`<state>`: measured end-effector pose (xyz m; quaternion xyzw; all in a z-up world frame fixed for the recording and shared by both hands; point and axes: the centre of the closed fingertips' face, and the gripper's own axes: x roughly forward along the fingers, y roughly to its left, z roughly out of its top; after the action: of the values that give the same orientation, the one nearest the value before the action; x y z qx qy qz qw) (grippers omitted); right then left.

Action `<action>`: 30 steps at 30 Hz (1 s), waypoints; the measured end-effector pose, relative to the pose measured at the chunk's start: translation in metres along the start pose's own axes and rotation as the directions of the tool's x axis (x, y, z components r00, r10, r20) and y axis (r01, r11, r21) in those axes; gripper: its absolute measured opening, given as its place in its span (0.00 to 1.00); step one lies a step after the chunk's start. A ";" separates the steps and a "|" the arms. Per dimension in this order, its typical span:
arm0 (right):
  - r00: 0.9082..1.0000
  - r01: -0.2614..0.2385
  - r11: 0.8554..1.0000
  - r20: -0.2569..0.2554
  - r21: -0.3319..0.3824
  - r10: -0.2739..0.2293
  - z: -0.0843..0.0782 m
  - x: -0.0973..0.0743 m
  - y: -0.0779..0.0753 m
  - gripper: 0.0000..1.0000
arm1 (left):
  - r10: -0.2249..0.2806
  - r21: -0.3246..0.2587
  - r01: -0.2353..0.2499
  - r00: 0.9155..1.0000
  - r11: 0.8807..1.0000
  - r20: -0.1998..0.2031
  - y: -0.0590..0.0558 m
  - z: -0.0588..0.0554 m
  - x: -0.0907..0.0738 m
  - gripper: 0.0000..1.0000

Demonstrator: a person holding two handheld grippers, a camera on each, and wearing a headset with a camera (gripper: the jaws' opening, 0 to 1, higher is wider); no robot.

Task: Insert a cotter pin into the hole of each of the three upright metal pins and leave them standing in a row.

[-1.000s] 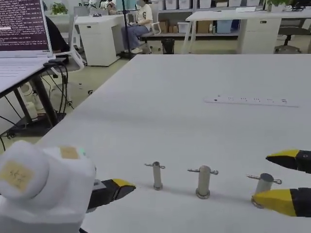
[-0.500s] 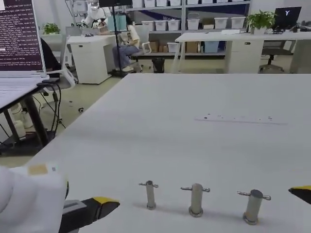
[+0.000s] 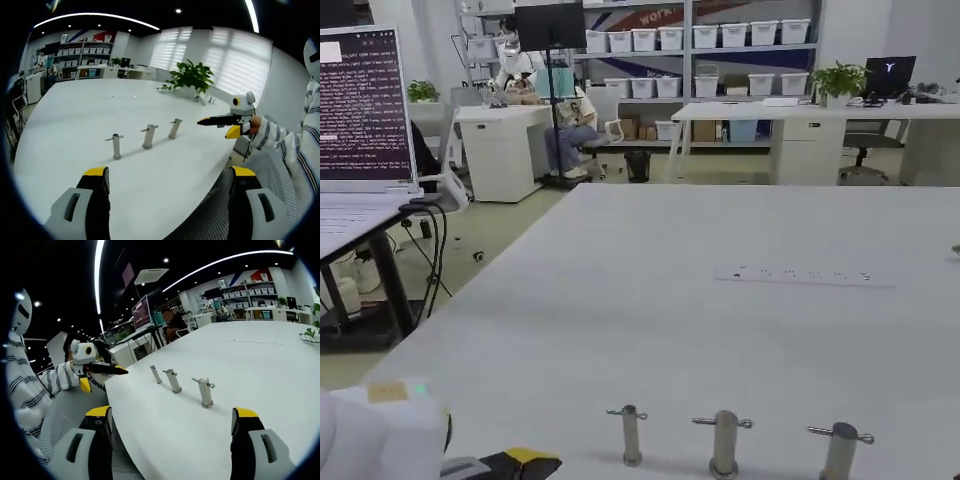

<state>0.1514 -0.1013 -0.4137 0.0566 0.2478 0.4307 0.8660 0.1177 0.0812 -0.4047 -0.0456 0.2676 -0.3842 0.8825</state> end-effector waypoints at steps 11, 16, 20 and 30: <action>0.996 0.088 0.995 -0.006 0.045 -0.088 -0.013 -0.013 0.013 0.98 | -0.006 -0.039 0.008 0.998 0.999 0.056 -0.001 0.011 -0.008 0.99; 0.990 0.135 0.989 -0.045 0.057 -0.132 -0.020 -0.016 0.017 0.98 | -0.014 -0.054 0.016 0.998 0.998 0.053 -0.002 0.009 -0.012 0.99; 0.987 0.159 0.984 -0.043 0.079 -0.156 -0.019 -0.020 0.023 0.98 | -0.031 -0.040 0.032 0.999 0.999 0.019 -0.005 0.003 -0.013 0.99; 0.980 0.185 0.978 -0.096 0.100 -0.176 -0.023 -0.020 0.030 0.98 | -0.009 -0.065 0.010 1.000 0.998 0.013 -0.005 0.003 -0.022 0.99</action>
<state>0.1089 -0.1005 -0.4172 0.0621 0.3122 0.3381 0.8856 0.1034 0.0931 -0.3907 -0.0782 0.2740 -0.3791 0.8804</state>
